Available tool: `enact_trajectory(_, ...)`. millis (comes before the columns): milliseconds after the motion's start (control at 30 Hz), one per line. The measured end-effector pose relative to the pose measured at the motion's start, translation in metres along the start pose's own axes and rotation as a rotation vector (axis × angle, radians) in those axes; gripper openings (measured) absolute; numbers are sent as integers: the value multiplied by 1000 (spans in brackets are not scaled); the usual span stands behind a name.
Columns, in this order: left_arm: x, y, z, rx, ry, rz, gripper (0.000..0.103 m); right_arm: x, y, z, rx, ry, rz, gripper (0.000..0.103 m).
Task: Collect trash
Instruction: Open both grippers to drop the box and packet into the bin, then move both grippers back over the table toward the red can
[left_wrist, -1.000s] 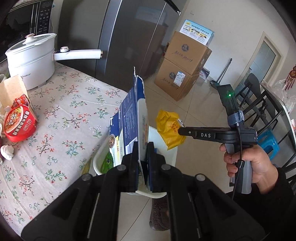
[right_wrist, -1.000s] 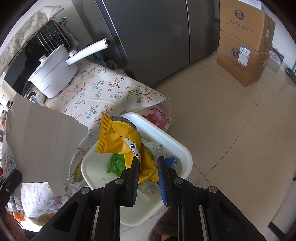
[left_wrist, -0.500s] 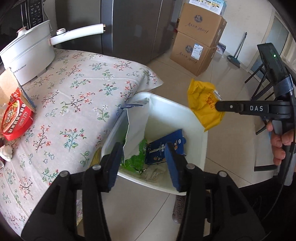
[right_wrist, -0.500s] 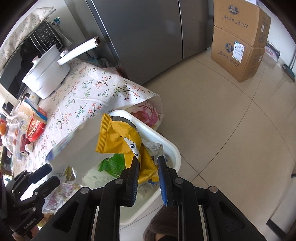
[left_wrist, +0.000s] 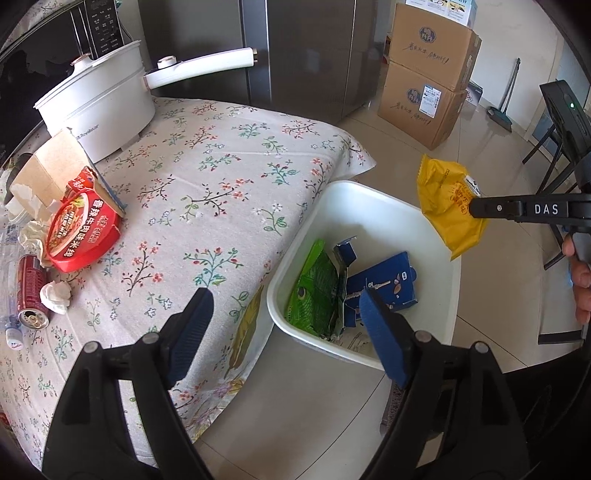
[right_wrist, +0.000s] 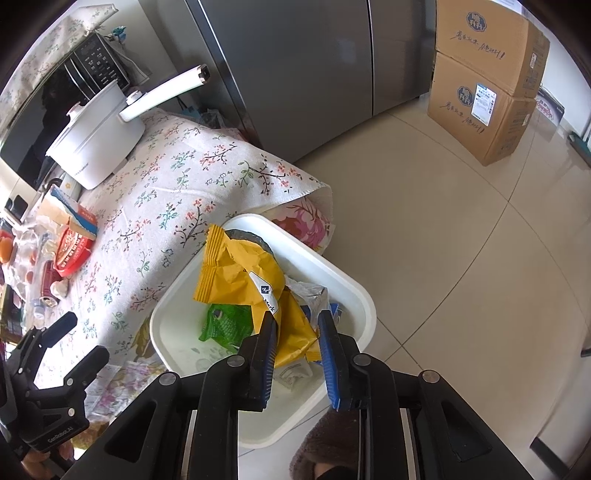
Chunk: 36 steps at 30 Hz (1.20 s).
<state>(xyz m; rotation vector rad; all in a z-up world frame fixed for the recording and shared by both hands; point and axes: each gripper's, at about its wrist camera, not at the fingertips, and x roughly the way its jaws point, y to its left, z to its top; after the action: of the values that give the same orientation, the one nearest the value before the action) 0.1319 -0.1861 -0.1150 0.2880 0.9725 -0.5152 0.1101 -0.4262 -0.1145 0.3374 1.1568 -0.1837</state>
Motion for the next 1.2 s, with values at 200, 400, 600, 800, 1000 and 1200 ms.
enact_trajectory(200,-2,8,-2,-9,12,21,83,-4,8,4,17,-18,9,69)
enact_trajectory(400,-4,15,-2,-19,14,30,83,-4,19,6,-12,-18,-5,70)
enact_trajectory(600,-6,22,-2,-26,14,46,84,-5,29,8,-23,-23,-3,73)
enact_trajectory(800,-12,40,-3,-55,14,71,84,-8,43,12,-33,-32,5,75)
enact_trajectory(1000,-22,70,-6,-113,12,106,84,-11,69,17,-72,-43,15,77)
enact_trajectory(1200,-36,113,-10,-184,2,163,84,-9,104,20,-119,-48,28,78)
